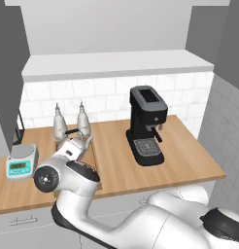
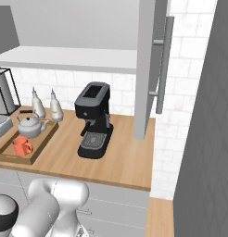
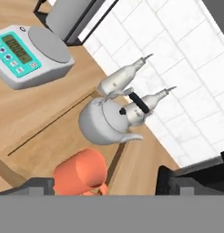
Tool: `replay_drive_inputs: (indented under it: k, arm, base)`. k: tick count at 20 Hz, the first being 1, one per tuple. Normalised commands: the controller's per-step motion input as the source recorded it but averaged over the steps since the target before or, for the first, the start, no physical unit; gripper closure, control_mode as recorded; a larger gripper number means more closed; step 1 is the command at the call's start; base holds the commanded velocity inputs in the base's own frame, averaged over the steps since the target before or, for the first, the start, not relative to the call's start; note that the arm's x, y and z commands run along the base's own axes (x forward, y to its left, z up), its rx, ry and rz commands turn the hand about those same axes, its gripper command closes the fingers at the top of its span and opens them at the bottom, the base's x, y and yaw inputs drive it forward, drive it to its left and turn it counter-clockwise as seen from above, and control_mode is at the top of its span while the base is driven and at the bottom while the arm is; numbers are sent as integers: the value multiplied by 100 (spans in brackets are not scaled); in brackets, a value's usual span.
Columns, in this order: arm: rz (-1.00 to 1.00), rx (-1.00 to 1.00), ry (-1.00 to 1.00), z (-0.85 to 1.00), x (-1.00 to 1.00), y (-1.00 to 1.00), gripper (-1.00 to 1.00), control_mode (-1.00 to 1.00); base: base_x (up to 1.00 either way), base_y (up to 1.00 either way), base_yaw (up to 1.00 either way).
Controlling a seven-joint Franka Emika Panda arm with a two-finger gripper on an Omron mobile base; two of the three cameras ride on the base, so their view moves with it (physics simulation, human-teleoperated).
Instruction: Pick the kettle from the counter and place it on the tray. Then pick the mug from the cabinet and place it on the tray. Then close the cabinet doors.
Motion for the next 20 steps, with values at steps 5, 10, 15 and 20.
replay_drive_inputs:
  k: [5,10,15,20]
  arm:
    - [-2,-15,0,2,0,41,-100,-100]
    - [-3,-21,-7,0,-1,48,-100,-100]
    - [0,-20,-22,11,-5,36,-100,-100]
    - [0,-17,-34,22,-5,25,-100,-100]
  base:
    - [0,0,0]
    - [0,0,0]
    - [0,0,0]
    - [0,0,0]
